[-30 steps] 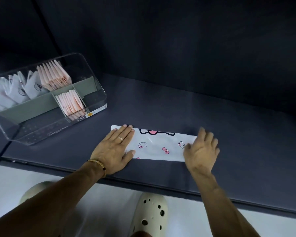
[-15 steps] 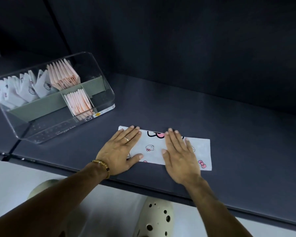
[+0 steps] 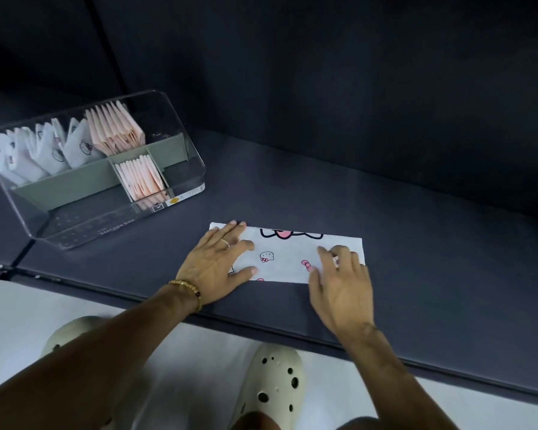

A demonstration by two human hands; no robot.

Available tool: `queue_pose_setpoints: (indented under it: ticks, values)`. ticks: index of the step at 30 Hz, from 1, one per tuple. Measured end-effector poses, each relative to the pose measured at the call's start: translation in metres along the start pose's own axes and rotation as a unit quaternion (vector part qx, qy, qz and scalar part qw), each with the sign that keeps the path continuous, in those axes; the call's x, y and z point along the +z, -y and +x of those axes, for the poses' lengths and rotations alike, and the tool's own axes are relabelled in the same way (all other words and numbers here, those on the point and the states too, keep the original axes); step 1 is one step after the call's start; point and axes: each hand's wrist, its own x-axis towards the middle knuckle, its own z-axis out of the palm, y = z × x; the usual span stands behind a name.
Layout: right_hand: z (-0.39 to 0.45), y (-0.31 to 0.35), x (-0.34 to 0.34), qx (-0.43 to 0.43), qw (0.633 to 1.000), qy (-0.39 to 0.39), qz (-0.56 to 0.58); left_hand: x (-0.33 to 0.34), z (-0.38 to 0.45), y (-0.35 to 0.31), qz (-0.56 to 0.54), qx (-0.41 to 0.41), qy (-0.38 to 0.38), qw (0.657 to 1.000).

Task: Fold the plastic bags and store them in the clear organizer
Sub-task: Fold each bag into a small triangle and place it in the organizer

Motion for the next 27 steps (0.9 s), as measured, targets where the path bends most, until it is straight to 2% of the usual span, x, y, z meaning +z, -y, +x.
queue_pose_setpoints:
  ticks: [3,7,10,13,17,22,24,27]
  values:
    - [-0.003,0.022,0.002,-0.019,0.999,0.025,0.021,0.001,-0.010,-0.007,-0.005,-0.008,0.017,1.000]
    - [-0.004,0.012,0.003,-0.012,0.999,0.050,0.015,-0.013,-0.031,0.009,-0.012,0.066,0.096,0.993]
    - [-0.003,0.007,0.000,-0.020,0.998,0.058,0.024,-0.021,-0.036,0.013,0.023,0.091,0.130,0.987]
    - [-0.006,0.020,-0.004,-0.044,0.995,0.062,0.062,-0.020,-0.033,0.006,0.024,0.100,0.088,0.991]
    - [-0.010,0.056,-0.004,-0.119,0.986,0.038,0.107,-0.018,-0.027,-0.002,-0.006,0.047,0.048,0.998]
    - [0.003,0.064,0.001,-0.013,0.980,0.046,0.194,-0.030,-0.019,-0.017,-0.039,-0.025,0.040,0.998]
    - [0.009,0.056,-0.001,0.054,0.953,0.069,0.291,-0.038,-0.016,-0.020,-0.144,-0.078,0.027,0.986]
    - [0.019,0.040,-0.008,0.156,0.858,0.136,0.470,-0.048,-0.012,-0.024,-0.312,-0.114,0.022,0.943]
